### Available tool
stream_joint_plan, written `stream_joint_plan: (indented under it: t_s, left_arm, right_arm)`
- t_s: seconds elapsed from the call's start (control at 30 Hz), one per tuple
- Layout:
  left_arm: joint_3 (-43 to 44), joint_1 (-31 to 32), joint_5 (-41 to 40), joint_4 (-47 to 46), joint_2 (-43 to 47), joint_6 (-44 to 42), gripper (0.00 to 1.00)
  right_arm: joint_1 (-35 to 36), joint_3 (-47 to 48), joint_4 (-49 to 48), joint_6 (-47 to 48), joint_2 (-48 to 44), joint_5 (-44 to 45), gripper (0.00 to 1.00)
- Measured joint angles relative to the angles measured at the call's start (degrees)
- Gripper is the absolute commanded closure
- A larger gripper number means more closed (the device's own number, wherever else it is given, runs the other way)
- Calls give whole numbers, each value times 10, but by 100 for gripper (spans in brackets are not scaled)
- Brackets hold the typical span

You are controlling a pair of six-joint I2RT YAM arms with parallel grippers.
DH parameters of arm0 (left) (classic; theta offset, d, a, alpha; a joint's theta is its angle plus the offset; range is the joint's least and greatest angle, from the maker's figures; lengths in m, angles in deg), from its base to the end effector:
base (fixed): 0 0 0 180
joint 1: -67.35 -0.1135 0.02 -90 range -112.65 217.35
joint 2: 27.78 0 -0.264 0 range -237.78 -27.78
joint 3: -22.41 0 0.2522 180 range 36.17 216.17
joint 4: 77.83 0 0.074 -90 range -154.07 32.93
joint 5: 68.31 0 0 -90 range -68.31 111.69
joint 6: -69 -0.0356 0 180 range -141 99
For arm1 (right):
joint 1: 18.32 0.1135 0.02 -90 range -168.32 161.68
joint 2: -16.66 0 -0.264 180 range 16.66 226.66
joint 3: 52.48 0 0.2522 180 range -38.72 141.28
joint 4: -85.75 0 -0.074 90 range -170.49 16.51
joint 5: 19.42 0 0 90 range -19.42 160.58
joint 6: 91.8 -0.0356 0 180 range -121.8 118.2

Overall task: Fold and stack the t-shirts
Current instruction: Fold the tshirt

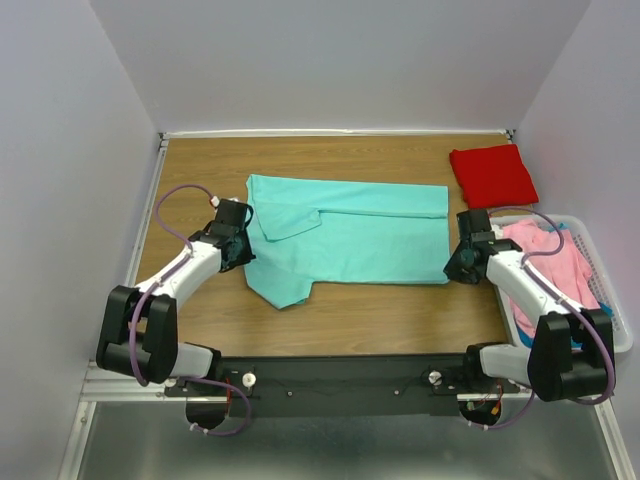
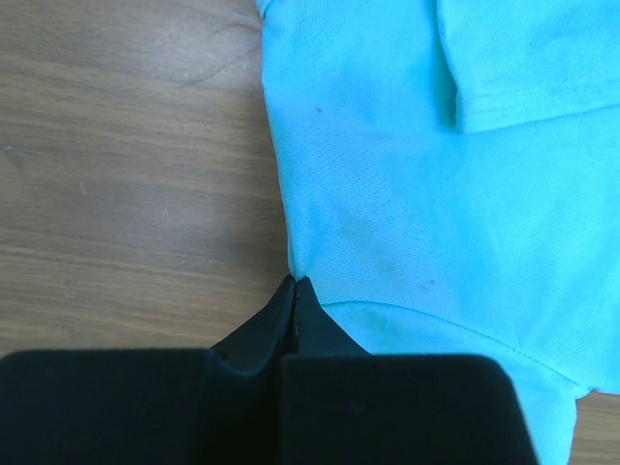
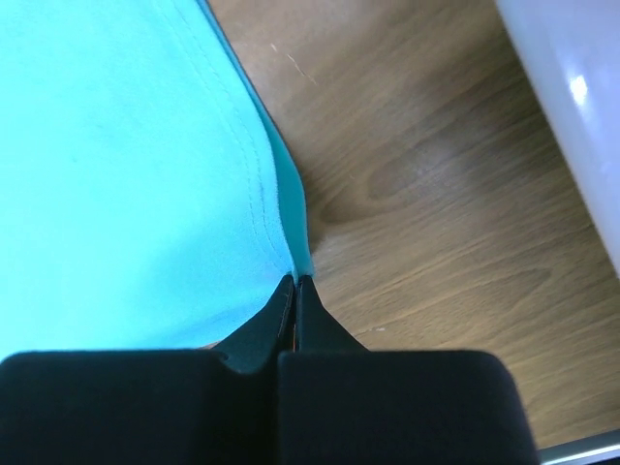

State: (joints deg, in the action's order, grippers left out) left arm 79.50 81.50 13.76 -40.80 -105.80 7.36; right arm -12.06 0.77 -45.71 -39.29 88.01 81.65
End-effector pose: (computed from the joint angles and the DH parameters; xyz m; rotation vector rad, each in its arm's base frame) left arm 0.2521 -0.0585 0.1890 -0.3686 2.5440 -0.1015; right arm 0.2179 0.0170 0.1853 0.7768 2.5788 -0.0348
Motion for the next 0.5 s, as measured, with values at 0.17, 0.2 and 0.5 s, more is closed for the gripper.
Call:
stream_joint_plan:
  t_s: [0.17, 0.2, 0.5]
  left_arm:
    - [38, -7, 3, 9, -8, -3, 100]
    - [47, -8, 4, 10, -13, -5, 100]
    - [127, -18, 20, 26, -81, -24, 100]
  right_arm:
    - [0, 30, 8, 10, 8, 0, 99]
    - [0, 37, 11, 13, 12, 0, 99]
    - [0, 118, 13, 43, 82, 3, 99]
